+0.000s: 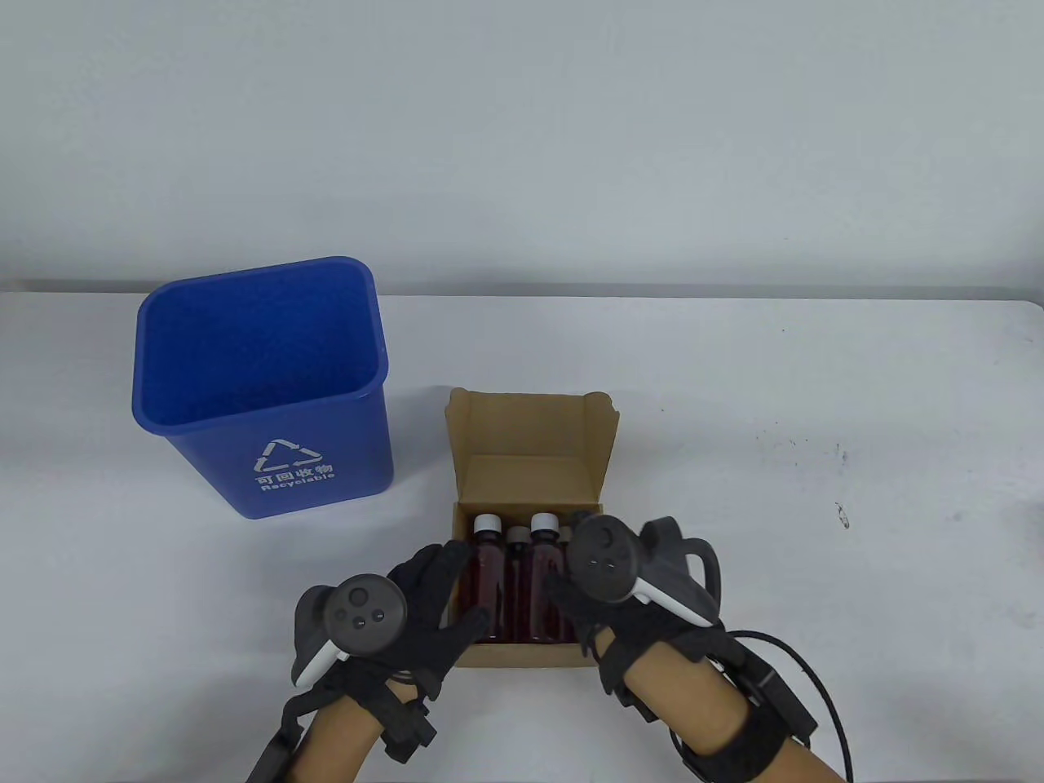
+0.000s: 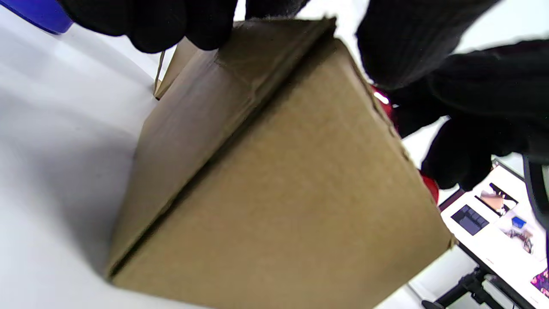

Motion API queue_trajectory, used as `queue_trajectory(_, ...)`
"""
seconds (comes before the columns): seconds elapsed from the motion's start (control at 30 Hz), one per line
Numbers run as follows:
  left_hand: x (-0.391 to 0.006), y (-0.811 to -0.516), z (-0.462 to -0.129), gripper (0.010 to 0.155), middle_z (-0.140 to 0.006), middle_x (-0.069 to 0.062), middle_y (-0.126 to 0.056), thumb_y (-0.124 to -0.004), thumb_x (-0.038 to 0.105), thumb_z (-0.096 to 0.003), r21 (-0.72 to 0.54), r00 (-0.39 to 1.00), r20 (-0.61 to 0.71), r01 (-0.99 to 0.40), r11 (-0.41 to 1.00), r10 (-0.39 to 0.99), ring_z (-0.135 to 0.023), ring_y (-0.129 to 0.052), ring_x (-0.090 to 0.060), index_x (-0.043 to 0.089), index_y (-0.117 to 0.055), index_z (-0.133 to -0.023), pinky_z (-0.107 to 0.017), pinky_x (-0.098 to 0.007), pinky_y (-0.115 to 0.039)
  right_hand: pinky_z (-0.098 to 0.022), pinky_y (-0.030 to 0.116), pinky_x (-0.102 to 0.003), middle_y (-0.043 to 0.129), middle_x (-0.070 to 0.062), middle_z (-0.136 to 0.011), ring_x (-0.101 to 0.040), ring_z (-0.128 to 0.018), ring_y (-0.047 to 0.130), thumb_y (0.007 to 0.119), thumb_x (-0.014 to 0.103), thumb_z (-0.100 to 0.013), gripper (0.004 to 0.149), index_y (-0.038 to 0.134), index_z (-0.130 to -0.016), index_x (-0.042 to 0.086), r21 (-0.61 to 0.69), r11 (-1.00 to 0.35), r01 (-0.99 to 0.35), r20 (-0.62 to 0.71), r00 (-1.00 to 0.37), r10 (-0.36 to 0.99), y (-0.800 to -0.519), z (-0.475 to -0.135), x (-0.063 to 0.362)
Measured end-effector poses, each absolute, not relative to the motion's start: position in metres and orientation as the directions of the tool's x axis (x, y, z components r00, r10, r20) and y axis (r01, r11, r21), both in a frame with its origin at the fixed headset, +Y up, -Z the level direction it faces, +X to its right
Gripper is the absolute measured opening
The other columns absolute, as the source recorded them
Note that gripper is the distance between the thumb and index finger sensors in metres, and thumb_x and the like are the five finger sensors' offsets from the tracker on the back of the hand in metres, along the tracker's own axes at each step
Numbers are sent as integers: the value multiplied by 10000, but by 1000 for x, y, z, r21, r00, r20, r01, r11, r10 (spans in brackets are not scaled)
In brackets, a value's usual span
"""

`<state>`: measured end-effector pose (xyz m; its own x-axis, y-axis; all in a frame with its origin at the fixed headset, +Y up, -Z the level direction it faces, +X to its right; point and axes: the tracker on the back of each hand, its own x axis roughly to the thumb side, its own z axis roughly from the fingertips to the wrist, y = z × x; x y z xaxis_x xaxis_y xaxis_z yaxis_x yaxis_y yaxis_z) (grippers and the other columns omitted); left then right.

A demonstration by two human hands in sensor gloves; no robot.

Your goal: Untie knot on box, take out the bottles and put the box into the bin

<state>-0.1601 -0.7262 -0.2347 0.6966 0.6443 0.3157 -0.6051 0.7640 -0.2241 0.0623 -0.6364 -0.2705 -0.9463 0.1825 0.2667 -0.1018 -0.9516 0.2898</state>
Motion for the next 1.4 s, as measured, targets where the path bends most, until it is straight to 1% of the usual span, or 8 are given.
queue_trajectory(0.07,-159,-725,-233,935,-1113,-254,-368,-724,604,-478,-222,713,323,-582,782,622,-978,-483,-598,108,-295,-1144,-698,-728,-451,-350,864,-432,649,-262,-942,-315,-502,1021,699,529,-492,793,467,-1008,-27,389,-921,-12,216,-971,104,-644,-283,47)
queue_trajectory(0.17,-159,-722,-230,948,-1123,-247,-363,-739,615,-469,-180,733,334,-567,804,592,-1009,-422,-599,112,-304,-1145,-700,-769,-373,-337,897,-414,688,-255,-920,-295,-490,1052,687,544,-490,788,500,-996,-31,417,-905,82,164,-986,-13,-655,-300,32)
queue_trajectory(0.33,-159,-720,-229,997,-1139,-246,-328,-754,649,-452,-182,765,342,-517,837,546,-1032,-368,-605,102,-295,-1148,-704,-782,-340,-321,911,-405,701,-266,-913,-292,-477,1066,684,551,-492,792,521,-989,-44,503,-860,80,99,-995,-35,-672,-313,24)
queue_trajectory(0.4,-157,-723,-230,1009,-1138,-245,-335,-757,649,-450,-201,773,336,-499,843,538,-1030,-369,-607,92,-282,-1144,-701,-786,-334,-293,924,-374,674,-273,-916,-292,-471,1073,646,579,-495,848,457,-982,-89,589,-802,93,82,-995,-55,-686,-315,22)
queue_trajectory(0.67,-157,-728,-232,1023,-1125,-262,-375,-733,652,-461,-249,758,325,-508,825,565,-1016,-404,-621,90,-203,-1130,-696,-792,-343,-319,937,-409,593,-277,-897,-376,-543,1041,687,561,-483,889,347,-957,-110,653,-755,55,-32,-994,-100,-700,-325,15)
queue_trajectory(0.9,-157,-727,-232,1024,-1121,-269,-381,-730,653,-462,-249,764,322,-501,829,559,-1003,-436,-624,88,-195,-1129,-694,-793,-351,-289,940,-394,653,-239,-850,-347,-496,1057,704,580,-477,874,401,-944,-94,581,-806,114,-40,-985,-169,-703,-321,12)
queue_trajectory(1.27,-153,-729,-229,1027,-1124,-263,-365,-713,669,-465,-265,755,332,-501,824,566,-1006,-448,-613,115,-156,-1127,-694,-793,-364,-247,913,-371,696,-237,-807,-303,-453,1056,699,590,-473,869,440,-929,-102,368,-895,252,-29,-959,-282,-697,-300,6)
queue_trajectory(1.4,-151,-728,-228,1016,-1129,-254,-358,-702,666,-469,-265,761,332,-493,829,558,-1005,-444,-614,119,-153,-1126,-692,-798,-352,-254,907,-375,699,-226,-807,-310,-454,1049,704,602,-470,871,442,-935,-87,294,-926,237,1,-969,-248,-686,-293,10)
